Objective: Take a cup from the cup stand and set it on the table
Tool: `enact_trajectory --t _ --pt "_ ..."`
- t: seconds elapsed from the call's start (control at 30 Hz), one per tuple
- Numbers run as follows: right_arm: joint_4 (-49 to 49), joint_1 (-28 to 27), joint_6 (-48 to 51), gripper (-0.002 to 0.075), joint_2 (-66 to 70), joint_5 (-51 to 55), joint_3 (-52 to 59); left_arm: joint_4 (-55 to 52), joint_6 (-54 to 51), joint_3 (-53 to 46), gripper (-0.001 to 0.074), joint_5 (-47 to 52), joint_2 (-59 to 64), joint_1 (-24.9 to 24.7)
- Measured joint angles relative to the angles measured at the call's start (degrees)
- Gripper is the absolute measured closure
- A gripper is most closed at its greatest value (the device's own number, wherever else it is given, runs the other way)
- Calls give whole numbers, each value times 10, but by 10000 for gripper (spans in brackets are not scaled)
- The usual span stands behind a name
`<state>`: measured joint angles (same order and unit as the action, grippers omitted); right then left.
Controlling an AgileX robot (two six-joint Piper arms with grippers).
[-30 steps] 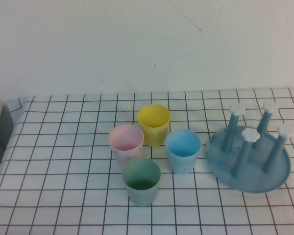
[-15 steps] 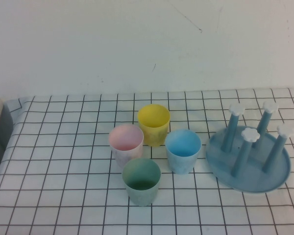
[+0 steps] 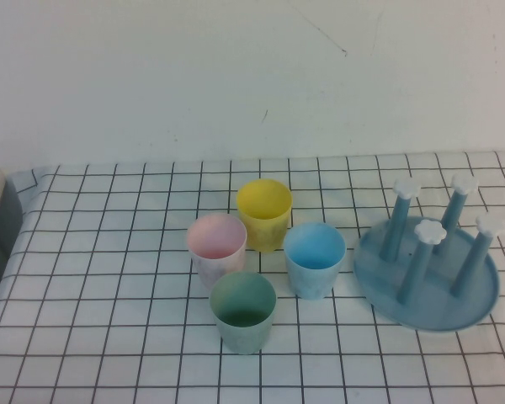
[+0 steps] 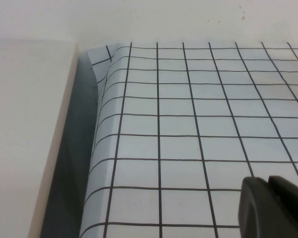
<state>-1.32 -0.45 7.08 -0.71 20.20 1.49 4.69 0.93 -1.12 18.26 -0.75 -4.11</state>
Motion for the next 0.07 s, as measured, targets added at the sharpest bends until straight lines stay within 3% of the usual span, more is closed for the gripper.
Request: enact_trajectory --t 0.07 --pt "0 0 0 728 0 0 0 0 0 0 738 0 0 0"
